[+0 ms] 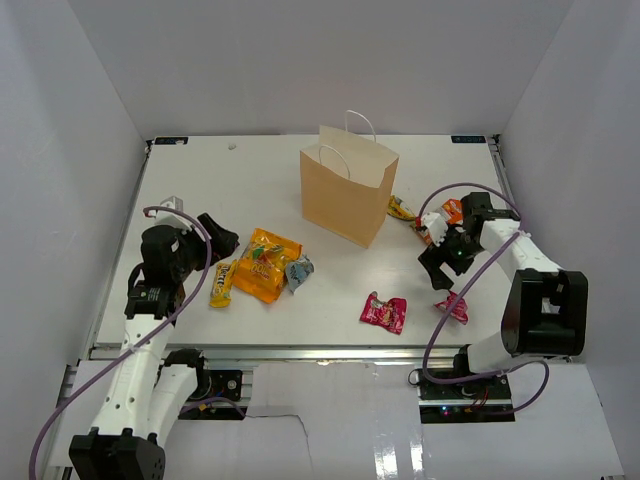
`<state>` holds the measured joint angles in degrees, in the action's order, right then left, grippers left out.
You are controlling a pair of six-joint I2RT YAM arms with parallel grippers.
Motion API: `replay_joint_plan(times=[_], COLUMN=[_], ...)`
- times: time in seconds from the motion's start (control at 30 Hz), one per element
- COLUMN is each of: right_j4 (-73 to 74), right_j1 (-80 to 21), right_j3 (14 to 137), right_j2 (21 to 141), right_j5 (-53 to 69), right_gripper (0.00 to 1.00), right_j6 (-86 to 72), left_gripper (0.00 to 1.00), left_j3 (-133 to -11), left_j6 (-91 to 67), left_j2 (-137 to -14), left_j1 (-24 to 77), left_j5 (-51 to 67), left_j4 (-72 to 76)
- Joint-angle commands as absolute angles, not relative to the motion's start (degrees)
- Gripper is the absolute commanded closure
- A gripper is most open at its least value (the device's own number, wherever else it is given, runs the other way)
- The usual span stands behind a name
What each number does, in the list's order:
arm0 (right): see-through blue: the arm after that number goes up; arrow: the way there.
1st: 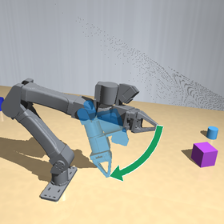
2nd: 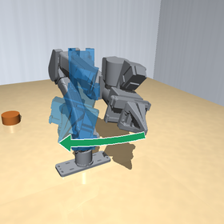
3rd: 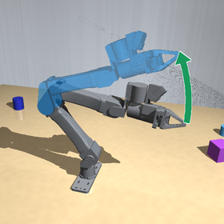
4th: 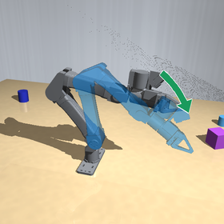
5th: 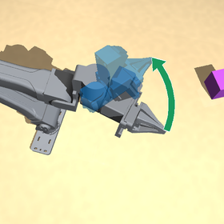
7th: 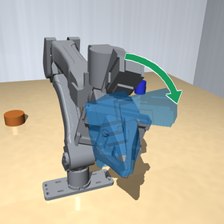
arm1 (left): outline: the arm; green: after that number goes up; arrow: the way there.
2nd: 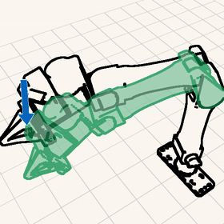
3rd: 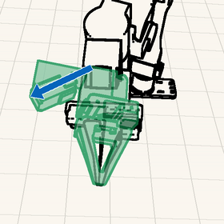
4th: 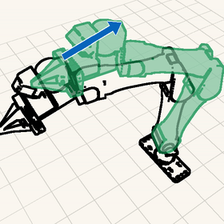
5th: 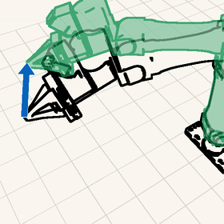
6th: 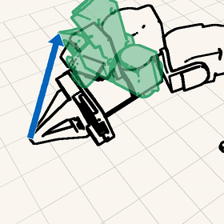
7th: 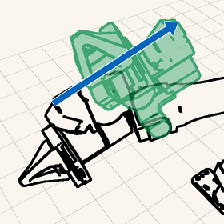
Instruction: Place the snacks into the paper bag
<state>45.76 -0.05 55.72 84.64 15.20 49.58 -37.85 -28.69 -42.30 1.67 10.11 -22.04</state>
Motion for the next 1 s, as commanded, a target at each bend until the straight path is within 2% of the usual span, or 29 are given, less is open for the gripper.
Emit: replay_joint_plan(times=[0.0,0.2,0.53,0.7,0.8,0.97], right_j4=[54.0,57.4,49.6,43.7,40.7,42.4], right_j1=[0.1,-2.6,-7.6,-9.0,-9.3,-9.4], right_j3=[54.3,50.8,43.2,38.9,36.5,38.7], right_j2=[81.9,78.1,75.4,74.3,73.0,71.2], right_j5=[16.8,14.0,6.4,0.4,-4.0,-0.8], right_gripper=[0.00,0.00,0.00,0.10,0.24,0.59], right_j6=[56.3,54.9,49.0,48.8,49.7,50.1], left_gripper=[0.02,0.02,0.02,0.02,0.02,0.02], left_j3=[-37.1,-36.7,-36.5,-35.6,-35.4,-35.3], left_j6=[-29.9,-30.8,-30.6,-30.9,-31.0,-31.2], left_j2=[-41.1,-41.8,-43.0,-42.5,-42.1,-42.0], left_j1=[1.7,1.7,1.7,1.7,1.7,1.7], left_j5=[12.0,12.7,13.8,14.1,14.2,14.6], left_j4=[-22.3,-22.2,-21.7,-21.4,-21.4,-21.4])
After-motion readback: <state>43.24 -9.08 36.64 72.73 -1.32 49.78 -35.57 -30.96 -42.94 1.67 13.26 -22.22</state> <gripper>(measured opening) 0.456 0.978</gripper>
